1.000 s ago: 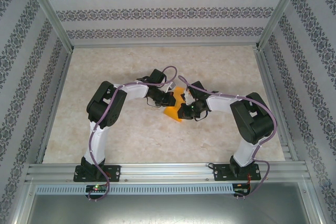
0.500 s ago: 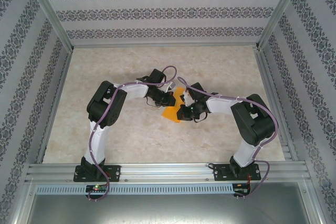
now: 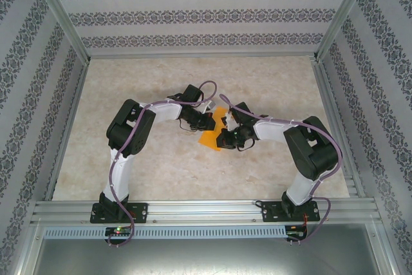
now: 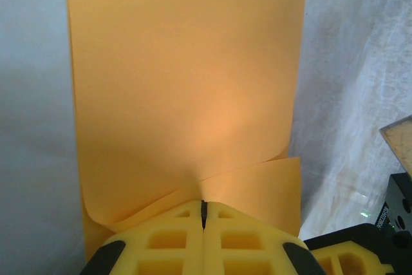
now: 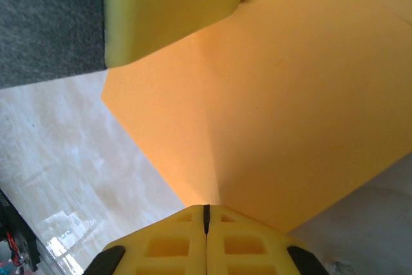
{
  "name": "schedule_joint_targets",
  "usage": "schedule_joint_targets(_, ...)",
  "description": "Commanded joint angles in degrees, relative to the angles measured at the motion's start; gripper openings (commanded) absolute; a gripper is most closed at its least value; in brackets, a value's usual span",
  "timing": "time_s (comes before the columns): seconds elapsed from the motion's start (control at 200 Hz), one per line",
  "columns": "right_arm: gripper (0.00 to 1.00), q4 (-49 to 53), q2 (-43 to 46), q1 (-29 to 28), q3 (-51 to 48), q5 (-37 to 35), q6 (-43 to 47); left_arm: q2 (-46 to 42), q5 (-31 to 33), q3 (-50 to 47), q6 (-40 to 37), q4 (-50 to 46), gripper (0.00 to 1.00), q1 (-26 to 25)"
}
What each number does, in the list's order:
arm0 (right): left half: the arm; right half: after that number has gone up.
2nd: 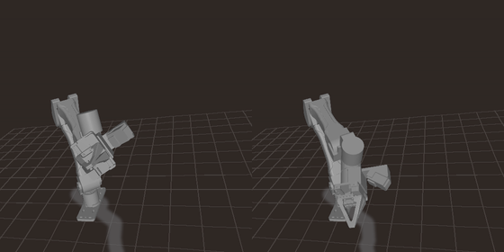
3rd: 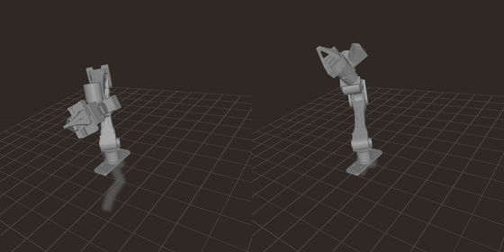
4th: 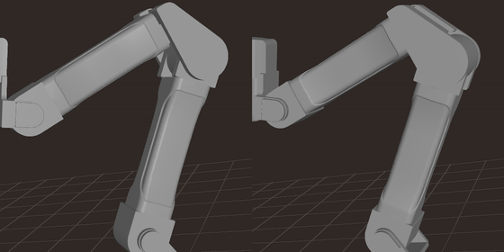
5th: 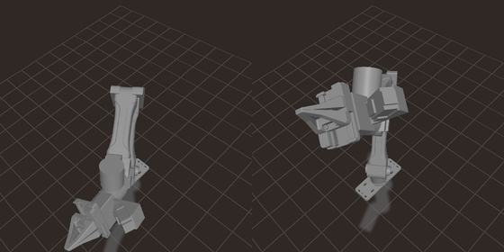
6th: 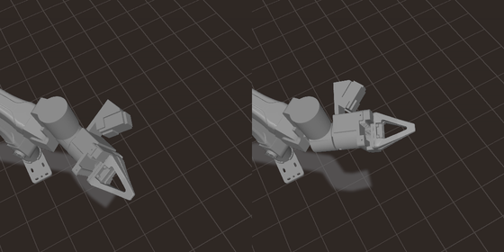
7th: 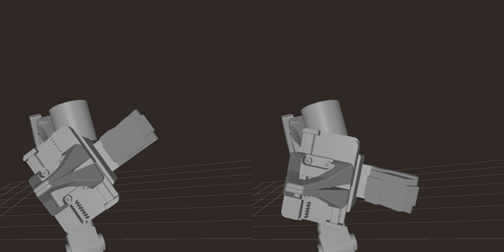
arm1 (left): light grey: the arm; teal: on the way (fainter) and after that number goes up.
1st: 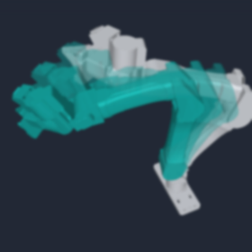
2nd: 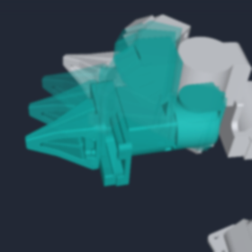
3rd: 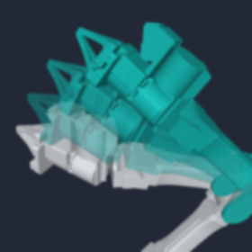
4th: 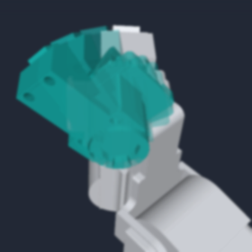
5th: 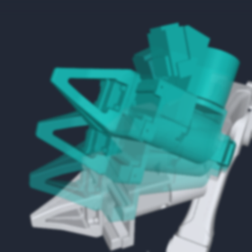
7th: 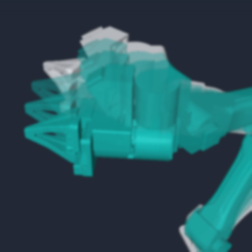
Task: Fold a paper plane with a square sheet of paper (pick it up from the middle)
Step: Fold the triangle a second time at the center of the table.
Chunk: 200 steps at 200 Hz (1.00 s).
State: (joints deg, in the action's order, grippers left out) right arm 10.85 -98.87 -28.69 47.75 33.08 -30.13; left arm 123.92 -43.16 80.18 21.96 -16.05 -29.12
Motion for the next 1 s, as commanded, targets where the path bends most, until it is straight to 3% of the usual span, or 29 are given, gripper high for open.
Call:
schedule_joint_targets(0.0,0.06,-0.3,-0.5,-1.0,-1.5,1.3,-0.7,5.3,6.9,-1.6,-1.9,-6.0,0.04,0.6)
schedule_joint_targets(0.994,0.05,0.0,4.8,-3.6,-8.8,-0.8,-3.3,6.2,7.4,-0.6,-2.9,-7.9,0.04,1.1)
